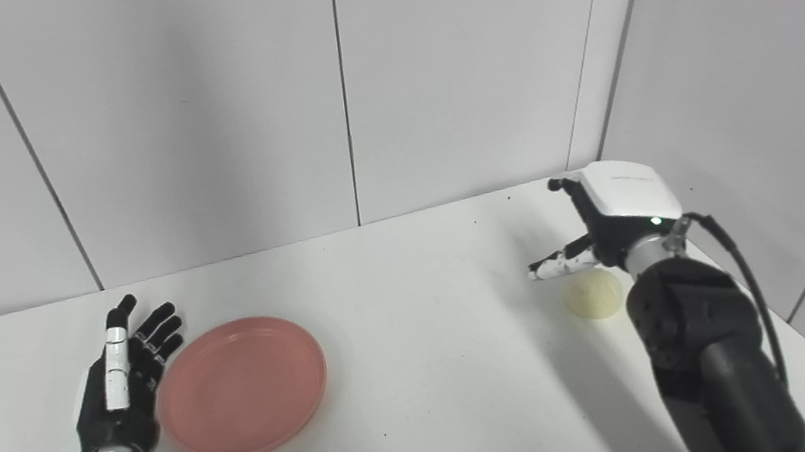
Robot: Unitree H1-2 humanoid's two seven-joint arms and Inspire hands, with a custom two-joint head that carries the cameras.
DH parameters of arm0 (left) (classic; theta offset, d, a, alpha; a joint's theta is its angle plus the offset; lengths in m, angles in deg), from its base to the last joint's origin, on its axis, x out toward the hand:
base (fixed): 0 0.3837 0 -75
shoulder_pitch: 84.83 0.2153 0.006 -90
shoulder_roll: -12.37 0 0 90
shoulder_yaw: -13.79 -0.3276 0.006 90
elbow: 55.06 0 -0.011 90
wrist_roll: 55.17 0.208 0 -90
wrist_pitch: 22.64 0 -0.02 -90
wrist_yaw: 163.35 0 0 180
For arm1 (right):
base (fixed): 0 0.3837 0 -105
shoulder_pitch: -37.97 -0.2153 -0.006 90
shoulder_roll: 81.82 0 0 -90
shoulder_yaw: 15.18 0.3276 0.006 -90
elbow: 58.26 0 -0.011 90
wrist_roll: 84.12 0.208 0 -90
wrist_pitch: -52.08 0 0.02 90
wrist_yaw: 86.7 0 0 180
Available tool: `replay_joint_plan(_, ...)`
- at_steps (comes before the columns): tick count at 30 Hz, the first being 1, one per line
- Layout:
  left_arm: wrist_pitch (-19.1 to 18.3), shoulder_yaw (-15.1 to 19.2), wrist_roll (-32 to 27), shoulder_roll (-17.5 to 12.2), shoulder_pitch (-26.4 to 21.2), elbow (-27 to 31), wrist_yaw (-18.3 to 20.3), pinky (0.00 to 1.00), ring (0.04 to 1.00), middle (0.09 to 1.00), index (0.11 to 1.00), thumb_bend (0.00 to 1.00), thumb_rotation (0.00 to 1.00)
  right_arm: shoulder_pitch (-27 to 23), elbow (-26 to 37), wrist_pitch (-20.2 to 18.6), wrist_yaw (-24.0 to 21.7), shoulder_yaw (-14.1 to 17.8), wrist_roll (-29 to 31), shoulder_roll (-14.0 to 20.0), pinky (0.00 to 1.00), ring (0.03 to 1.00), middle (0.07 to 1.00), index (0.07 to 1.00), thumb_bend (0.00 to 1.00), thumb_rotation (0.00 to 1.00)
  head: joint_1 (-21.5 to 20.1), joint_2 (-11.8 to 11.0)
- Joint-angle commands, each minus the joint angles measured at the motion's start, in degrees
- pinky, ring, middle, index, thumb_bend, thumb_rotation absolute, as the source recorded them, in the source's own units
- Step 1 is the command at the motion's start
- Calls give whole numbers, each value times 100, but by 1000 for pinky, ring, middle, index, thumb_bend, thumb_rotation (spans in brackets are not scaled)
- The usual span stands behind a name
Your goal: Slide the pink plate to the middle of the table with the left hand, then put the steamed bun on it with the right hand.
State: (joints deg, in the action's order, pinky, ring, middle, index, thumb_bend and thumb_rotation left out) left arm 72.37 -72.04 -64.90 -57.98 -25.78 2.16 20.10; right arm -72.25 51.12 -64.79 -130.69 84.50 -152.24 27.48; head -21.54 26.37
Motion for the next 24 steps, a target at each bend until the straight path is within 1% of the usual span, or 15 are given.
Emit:
replay_joint_plan(1, -206, -28, 12, 22, 101, -175, 0, 846, 820, 797, 948, 716, 837, -271, -261, 17, 113, -28, -103, 260, 813, 898, 887, 818, 988, 394, 8, 7)
replay_joint_plan(2, -202, -32, 13, 24, 99, -179, -2, 847, 819, 796, 946, 713, 836, -284, -363, 14, 134, -51, -117, 285, 822, 900, 889, 819, 986, 390, 21, 0)
replay_joint_plan(3, -190, -45, 29, 16, 101, -189, -5, 847, 819, 796, 946, 711, 835, -300, -546, 16, 172, -160, -229, 316, 825, 901, 890, 820, 986, 388, 21, 0)
replay_joint_plan(4, -183, -55, 42, 8, 102, -196, -6, 834, 811, 796, 939, 732, 832, -309, -660, 16, 198, -239, -306, 336, 842, 915, 914, 824, 975, 382, 21, 0)
replay_joint_plan(6, -146, -76, 72, 7, 95, -240, -18, 827, 806, 793, 936, 737, 829, -343, -1015, 20, 370, -374, -324, 361, 834, 907, 913, 825, 971, 364, 63, -13)
replay_joint_plan(11, -145, -78, 31, 37, 102, -238, -2, 827, 798, 781, 938, 724, 814, -464, -1703, 12, 651, -565, -237, 435, 743, 830, 860, 819, 970, 358, 85, 6)
replay_joint_plan(14, -123, -129, 93, 18, 110, -236, 7, 814, 797, 786, 948, 729, 833, -530, -2016, 12, 717, -583, -31, 442, 708, 808, 844, 818, 963, 350, 115, 27)
replay_joint_plan(15, -113, -139, 106, 17, 110, -244, 6, 809, 796, 787, 951, 729, 839, -538, -2091, 12, 735, -584, 47, 443, 682, 803, 844, 816, 978, 371, 123, 28)
replay_joint_plan(20, -113, -161, 149, 16, 113, -256, 8, 803, 794, 787, 957, 733, 848, -567, -2532, 15, 948, -712, 397, 535, 729, 821, 856, 818, 1000, 450, 159, 35)
replay_joint_plan(24, -116, -147, 137, 28, 112, -263, 22, 799, 796, 784, 957, 733, 846, -550, -2625, 3, 1005, -764, 545, 544, 736, 815, 845, 818, 1000, 459, 159, 35)
